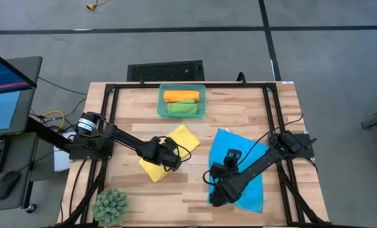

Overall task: Roll microfiber towels into tight, uniform cylinder then place into a basket
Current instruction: Fold the yellow towel

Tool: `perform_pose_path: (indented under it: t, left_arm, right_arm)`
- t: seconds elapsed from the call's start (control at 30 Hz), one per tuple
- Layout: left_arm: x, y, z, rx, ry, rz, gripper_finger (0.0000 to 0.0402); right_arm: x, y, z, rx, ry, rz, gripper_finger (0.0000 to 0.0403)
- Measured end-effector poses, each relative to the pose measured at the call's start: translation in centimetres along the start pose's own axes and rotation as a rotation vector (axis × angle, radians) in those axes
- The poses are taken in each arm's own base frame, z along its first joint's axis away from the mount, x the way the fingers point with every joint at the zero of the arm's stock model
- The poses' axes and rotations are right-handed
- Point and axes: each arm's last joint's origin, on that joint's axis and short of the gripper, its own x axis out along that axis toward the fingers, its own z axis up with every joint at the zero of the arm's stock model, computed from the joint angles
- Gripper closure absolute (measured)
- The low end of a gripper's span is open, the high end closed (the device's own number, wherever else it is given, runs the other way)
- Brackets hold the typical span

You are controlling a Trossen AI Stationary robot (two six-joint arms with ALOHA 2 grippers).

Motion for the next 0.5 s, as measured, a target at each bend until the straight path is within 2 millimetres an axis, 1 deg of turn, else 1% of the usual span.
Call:
perform_pose_path:
  t: [0.1, 0.17, 0.23, 0.33, 0.5]
  left_arm:
    - [-0.4, -1.1, -0.3, -0.030, -0.070, -0.079, 0.0288]
    - [-1.1, -2.3, -0.1, 0.005, -0.132, -0.187, 0.0288]
    - [-2.0, -2.7, -0.3, 0.066, -0.136, -0.241, 0.0288]
    - [-3.7, -2.7, -0.2, 0.116, -0.133, -0.253, 0.0288]
    - [-5.8, -2.3, -0.8, 0.164, -0.186, -0.173, 0.0288]
  right_arm:
    - [0.3, -0.2, 0.3, 0.009, 0.007, -0.001, 0.0294]
    - [0.2, -0.1, 0.3, 0.015, 0.000, 0.009, 0.0294]
    - [0.1, 0.1, 0.2, 0.015, -0.007, 0.014, 0.0294]
    - [-0.2, 0.5, 0.0, 0.012, -0.026, 0.027, 0.0294]
    - [-0.5, 1.0, -0.2, 0.011, -0.049, 0.049, 0.0294]
